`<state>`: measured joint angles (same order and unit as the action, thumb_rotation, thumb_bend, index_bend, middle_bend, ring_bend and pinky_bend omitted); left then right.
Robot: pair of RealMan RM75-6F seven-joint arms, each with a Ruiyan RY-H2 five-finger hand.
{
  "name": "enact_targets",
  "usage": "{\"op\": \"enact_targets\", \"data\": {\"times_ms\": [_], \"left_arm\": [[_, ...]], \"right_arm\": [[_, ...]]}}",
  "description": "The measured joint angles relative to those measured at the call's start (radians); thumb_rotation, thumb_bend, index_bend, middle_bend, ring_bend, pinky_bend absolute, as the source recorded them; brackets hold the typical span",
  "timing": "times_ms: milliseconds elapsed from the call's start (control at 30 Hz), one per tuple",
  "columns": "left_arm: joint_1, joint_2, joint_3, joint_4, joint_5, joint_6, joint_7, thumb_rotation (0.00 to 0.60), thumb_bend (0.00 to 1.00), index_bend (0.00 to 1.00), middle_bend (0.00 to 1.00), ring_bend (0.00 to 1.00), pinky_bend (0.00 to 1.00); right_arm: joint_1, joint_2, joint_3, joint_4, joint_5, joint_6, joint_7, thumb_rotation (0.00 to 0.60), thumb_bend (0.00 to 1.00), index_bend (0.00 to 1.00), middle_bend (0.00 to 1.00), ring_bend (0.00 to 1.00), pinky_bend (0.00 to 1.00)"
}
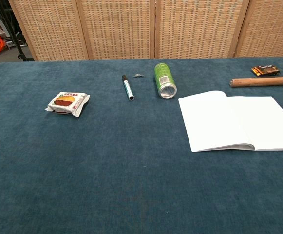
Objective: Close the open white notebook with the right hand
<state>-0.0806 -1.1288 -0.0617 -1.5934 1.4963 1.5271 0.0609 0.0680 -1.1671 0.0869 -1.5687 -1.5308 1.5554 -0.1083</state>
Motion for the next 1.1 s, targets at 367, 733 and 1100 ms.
{"op": "enact_targets", "data": {"times_ms": [367,733,1100], "left_arm": [[0.004,-0.003,-0.003,0.002,-0.002,0.01,-0.005,0.6,0.0,0.0,0.0,0.0,0.0],[-0.006,-0.005,-0.013,0.008,-0.025,-0.013,-0.018,0.6,0.0,0.0,0.0,0.0,0.0],[-0.015,0.002,-0.028,0.008,-0.071,-0.048,-0.032,0.6,0.0,0.0,0.0,0.0,0.0]], "right_arm": [[0.024,-0.018,-0.01,0.016,-0.008,-0.048,-0.015,0.6,0.0,0.0,0.0,0.0,0.0],[0.208,-0.096,-0.001,0.035,-0.076,-0.262,-0.149,0.6,0.0,0.0,0.0,0.0,0.0],[0.364,-0.177,0.038,-0.012,-0.067,-0.442,-0.311,0.6,0.09,0.0,0.0,0.0,0.0]]}}
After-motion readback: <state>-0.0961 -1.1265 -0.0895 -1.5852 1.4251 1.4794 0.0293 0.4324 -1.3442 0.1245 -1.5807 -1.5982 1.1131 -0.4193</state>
